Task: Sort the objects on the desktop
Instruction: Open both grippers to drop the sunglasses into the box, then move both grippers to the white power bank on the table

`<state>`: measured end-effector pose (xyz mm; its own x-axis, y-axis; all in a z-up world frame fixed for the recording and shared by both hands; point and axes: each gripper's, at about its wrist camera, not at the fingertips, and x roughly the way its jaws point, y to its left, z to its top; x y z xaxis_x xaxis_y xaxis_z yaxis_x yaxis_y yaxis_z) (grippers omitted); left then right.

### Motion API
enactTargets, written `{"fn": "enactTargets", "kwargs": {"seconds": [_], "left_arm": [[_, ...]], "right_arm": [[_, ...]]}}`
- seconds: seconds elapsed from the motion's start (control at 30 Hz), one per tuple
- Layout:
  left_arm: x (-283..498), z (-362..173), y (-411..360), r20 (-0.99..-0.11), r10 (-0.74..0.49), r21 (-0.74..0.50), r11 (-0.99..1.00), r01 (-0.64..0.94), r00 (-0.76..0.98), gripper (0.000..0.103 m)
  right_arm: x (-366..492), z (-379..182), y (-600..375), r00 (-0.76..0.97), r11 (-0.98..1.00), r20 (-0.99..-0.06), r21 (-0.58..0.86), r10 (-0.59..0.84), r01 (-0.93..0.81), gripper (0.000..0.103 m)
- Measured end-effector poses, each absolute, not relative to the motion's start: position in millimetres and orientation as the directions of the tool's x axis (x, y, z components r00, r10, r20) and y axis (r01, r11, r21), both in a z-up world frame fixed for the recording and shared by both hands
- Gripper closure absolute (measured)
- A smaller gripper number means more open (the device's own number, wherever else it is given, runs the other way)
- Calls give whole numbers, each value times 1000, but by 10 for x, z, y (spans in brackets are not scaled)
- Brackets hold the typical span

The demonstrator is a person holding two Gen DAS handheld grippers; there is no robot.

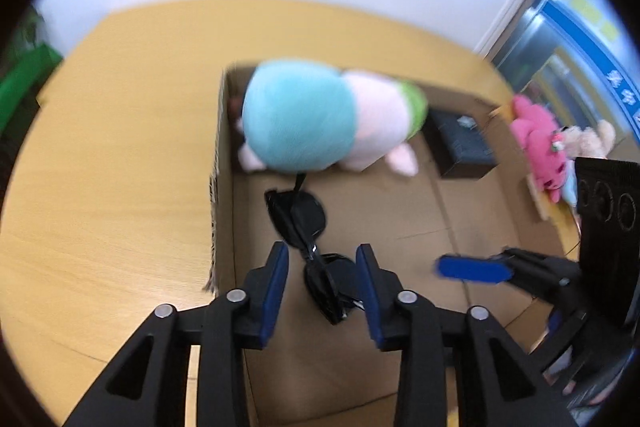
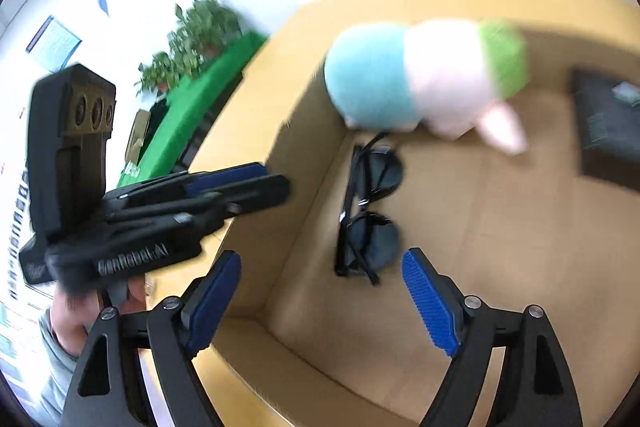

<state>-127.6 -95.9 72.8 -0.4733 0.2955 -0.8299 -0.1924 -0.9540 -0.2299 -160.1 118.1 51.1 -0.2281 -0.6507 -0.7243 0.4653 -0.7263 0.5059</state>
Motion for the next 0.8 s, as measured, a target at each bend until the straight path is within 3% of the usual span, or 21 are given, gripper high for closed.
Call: {"fn": "enactTargets", "kwargs": {"seconds": [0.07,0.13,0.2,0.4,0.63,0.8], "left_arm": [[-1069,881,-886,-796,281,-194,-958,-214,-537,65],[-848,1007,-793,-752,278,-164,-957,-240,-597,50],[-630,1066,-627,-708,271,-133,-958,-253,-652,45],[-233,946,-246,-641,249,-101,-965,-243,-726,37],[-218,377,-143,-717,231,-111,-969,-219,-658,37],[-249,196,-155,-731,217,-112,-973,-200,-647,37]], "right_arm": [[-1349,692,1469,-338,-762,-710,434,-618,481,16],[-1206,772,1851,-425,-804,-704,369,-569,466,12],[-1006,788,2082,-518,-862,-708,267,-479,432,12],[-596,519,2748,-625,-927,-707,121,-331,355,12],[-452,166,3256,-604,-958,-753,127,-262,257,12],[-338,169,3295,-631,-961,-733,117,-254,251,12]]}}
